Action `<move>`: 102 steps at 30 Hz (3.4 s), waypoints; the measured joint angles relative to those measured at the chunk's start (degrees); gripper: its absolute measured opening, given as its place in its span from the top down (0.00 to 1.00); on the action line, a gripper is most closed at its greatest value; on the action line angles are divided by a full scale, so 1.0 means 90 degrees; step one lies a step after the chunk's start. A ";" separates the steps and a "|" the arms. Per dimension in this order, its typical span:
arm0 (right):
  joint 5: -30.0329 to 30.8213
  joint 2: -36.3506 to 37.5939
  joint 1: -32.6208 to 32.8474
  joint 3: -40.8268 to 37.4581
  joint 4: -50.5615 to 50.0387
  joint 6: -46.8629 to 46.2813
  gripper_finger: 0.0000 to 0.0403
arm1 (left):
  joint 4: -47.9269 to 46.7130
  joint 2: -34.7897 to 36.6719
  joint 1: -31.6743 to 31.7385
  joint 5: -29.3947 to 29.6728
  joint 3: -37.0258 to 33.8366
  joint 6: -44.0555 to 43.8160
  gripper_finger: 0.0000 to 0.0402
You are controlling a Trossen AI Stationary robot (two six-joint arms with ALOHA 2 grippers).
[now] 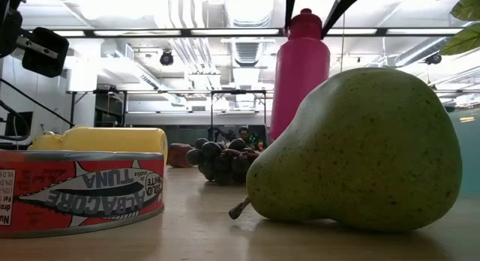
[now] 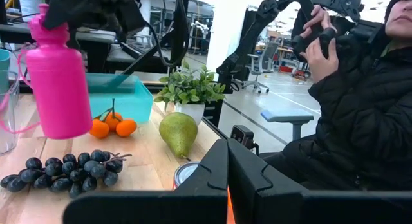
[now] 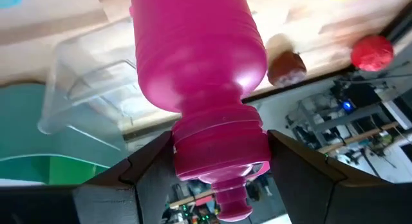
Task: Pick & Place Food Item
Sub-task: Put the pink water bottle into the green bin
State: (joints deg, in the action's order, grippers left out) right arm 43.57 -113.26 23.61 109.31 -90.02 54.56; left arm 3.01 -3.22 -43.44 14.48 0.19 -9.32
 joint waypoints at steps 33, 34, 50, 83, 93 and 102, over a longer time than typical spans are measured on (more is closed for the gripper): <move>-0.0371 -0.0398 -0.0065 -0.0339 0.0005 -0.0067 0.43 | 0.0000 0.0000 0.0002 0.0000 0.0000 0.0000 1.00; -0.0345 -0.0396 -0.0069 -0.0390 0.0001 -0.0069 0.43 | 0.0000 0.0000 0.0000 0.0000 0.0000 0.0000 1.00; -0.0295 -0.0386 -0.0072 -0.0524 0.0017 -0.0352 0.43 | 0.0000 0.0000 0.0002 0.0000 0.0000 0.0000 1.00; -0.0220 -0.0378 -0.0045 -0.0539 0.0049 -0.0518 0.21 | 0.0000 0.0000 0.0000 0.0000 0.0000 0.0000 1.00; -0.0179 -0.0134 0.0213 -0.0401 0.0072 -0.0958 0.21 | 0.0000 -0.0002 0.0002 0.0001 0.0000 0.0000 1.00; -0.0527 -0.0010 0.0597 0.0439 0.0114 -0.1720 0.21 | 0.0000 -0.0002 0.0001 0.0000 0.0000 0.0000 1.00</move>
State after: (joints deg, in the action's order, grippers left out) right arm 38.83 -113.34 28.98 113.26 -89.00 39.08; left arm 3.01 -3.25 -43.43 14.48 0.19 -9.32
